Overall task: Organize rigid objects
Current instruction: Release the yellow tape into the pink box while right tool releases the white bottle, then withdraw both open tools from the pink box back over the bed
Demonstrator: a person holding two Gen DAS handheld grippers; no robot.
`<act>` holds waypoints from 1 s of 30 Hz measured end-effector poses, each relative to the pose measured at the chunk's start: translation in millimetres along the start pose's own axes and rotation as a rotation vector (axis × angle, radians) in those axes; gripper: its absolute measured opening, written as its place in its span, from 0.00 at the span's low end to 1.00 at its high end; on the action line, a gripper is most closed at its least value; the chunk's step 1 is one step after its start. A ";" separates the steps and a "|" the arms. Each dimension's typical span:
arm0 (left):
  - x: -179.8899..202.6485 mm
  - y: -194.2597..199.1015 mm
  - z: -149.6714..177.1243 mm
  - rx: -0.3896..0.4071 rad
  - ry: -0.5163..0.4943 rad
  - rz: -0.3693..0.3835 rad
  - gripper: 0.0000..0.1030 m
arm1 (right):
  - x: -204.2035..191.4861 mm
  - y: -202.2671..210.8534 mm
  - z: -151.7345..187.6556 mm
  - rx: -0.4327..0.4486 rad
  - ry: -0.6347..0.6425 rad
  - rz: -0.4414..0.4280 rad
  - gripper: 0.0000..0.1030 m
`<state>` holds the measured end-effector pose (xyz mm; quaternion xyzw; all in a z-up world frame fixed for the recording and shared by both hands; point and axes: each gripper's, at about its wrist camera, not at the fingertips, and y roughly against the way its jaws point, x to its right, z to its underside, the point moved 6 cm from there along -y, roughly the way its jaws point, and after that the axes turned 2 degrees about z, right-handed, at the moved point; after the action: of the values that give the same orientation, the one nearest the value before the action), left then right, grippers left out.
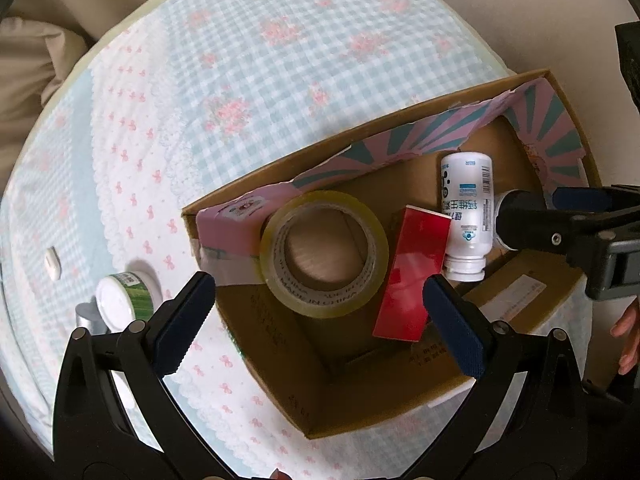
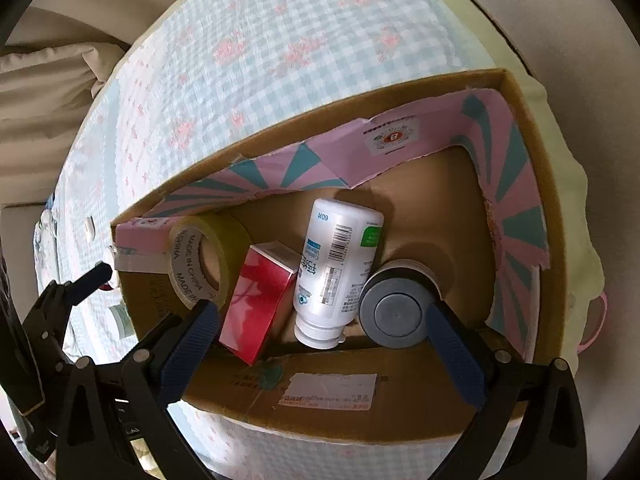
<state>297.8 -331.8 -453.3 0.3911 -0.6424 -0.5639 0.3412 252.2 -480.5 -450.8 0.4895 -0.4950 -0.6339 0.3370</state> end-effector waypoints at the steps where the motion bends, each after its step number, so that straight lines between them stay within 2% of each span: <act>1: -1.4 2.1 0.0 0.003 0.001 0.001 1.00 | 0.4 2.6 0.8 0.006 -0.004 -0.002 1.00; 8: 0.9 32.6 7.6 0.041 0.000 0.002 1.00 | -2.1 22.1 13.1 0.034 0.002 0.013 1.00; 16: -12.3 98.6 36.2 0.134 0.047 0.011 1.00 | -25.0 71.0 31.1 0.127 0.051 0.063 1.00; 22: -44.9 149.3 74.0 0.217 0.118 -0.004 1.00 | -66.1 112.2 55.5 0.214 0.138 0.103 1.00; 30: -112.0 206.7 141.7 0.317 0.233 -0.025 1.00 | -135.4 150.4 94.6 0.313 0.270 0.157 1.00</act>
<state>200.6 -155.6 -266.6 0.5102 -0.6744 -0.4110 0.3405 193.2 -371.5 -265.0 0.5760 -0.5745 -0.4499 0.3685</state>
